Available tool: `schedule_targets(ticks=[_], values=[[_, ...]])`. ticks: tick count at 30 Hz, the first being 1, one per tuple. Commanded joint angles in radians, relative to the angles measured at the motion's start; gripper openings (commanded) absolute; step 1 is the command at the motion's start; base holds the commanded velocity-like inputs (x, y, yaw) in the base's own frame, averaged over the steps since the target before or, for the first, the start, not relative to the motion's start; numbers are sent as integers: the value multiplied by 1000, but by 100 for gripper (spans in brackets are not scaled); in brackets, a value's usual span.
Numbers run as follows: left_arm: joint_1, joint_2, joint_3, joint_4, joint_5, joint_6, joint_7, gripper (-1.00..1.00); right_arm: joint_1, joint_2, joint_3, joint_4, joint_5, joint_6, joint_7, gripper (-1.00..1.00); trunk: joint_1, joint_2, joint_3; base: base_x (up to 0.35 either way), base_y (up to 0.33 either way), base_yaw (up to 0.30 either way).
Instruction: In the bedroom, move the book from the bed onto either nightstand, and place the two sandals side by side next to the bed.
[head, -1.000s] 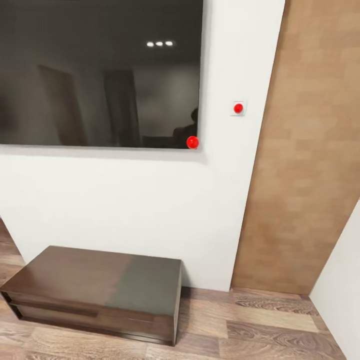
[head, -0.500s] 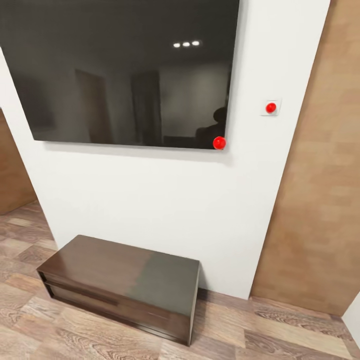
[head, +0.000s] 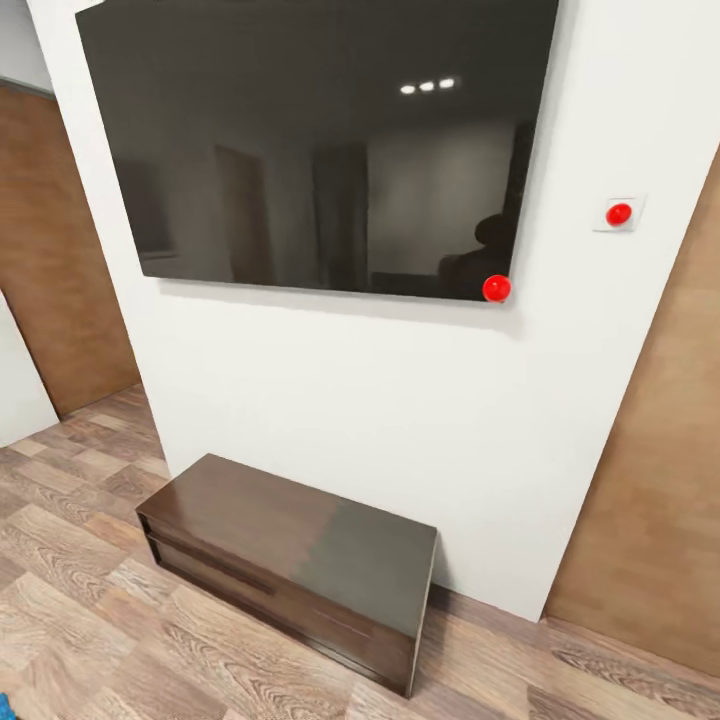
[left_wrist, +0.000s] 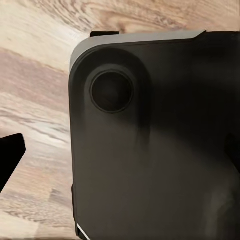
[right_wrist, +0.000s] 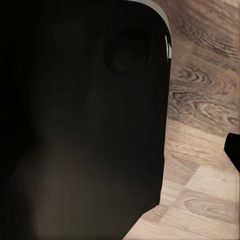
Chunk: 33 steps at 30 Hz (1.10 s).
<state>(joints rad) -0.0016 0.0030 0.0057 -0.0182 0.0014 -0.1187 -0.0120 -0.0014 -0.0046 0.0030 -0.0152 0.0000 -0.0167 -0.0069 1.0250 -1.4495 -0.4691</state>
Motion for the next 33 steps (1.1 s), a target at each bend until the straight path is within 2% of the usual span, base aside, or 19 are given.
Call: schedule_targets(ticks=[1,21,27,33], values=[[0,0,1,0,0,-2,-1,100,0,0,1,0,0,-2,-1,100,0,0,-1,0,0,289],[0,0,-4,-2,-3,-16,-2,100,0,0,3,0,0,-3,-1,100,0,0,-2,1,-1,283],[0,1,-6,-2,-4,-26,-2,100,0,1,4,0,1,-3,-1,100,0,0,-3,84,-47,132],[0,2,-7,-2,-5,-49,-2,100,0,4,4,0,1,-3,-1,100,0,0,-3,238,-88,38]])
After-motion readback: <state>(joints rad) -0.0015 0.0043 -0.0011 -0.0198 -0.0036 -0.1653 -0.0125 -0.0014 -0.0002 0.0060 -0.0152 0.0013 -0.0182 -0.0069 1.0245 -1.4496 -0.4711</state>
